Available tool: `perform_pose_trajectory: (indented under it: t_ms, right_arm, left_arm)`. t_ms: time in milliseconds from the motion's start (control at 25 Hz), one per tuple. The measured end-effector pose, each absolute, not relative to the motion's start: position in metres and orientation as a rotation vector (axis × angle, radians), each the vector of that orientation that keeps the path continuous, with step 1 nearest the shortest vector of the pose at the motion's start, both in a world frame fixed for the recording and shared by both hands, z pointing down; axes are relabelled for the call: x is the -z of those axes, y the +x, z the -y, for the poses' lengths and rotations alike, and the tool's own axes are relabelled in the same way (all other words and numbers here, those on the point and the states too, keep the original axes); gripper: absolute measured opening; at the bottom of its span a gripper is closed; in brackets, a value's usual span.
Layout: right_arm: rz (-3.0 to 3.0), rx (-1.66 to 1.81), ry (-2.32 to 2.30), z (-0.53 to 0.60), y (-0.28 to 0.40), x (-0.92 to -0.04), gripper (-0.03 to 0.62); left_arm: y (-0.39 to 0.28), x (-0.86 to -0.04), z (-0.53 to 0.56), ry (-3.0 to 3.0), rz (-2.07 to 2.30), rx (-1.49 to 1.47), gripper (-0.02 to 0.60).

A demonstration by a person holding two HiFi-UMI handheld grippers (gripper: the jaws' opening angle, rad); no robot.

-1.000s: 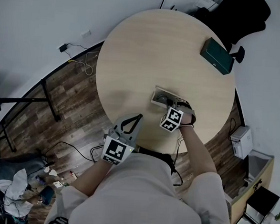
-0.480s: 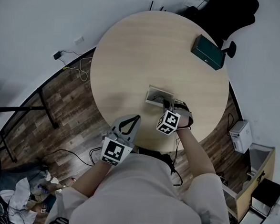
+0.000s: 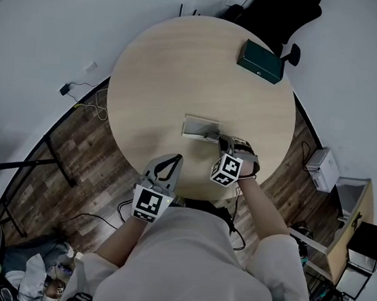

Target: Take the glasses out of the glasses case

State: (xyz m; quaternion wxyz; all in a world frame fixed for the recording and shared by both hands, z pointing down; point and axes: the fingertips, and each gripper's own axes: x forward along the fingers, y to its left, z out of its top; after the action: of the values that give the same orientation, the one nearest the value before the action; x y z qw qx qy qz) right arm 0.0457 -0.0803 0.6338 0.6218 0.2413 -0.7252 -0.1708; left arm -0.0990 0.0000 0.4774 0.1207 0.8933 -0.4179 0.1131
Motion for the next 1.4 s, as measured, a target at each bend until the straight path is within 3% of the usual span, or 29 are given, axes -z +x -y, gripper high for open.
perform_pose_trajectory:
  t_ms: [600, 1400]
  right_arm:
    - [1.582, 0.245, 0.58, 0.047, 0.171, -0.678, 0.017]
    - [1.621, 0.144, 0.544, 0.048, 0.208, -0.722, 0.018]
  left_arm:
    - [-0.036, -0.472, 0.0, 2.602, 1.213, -0.357, 0.008]
    - [-0.003, -0.492, -0.004, 2.563, 1.235, -0.478, 0.008]
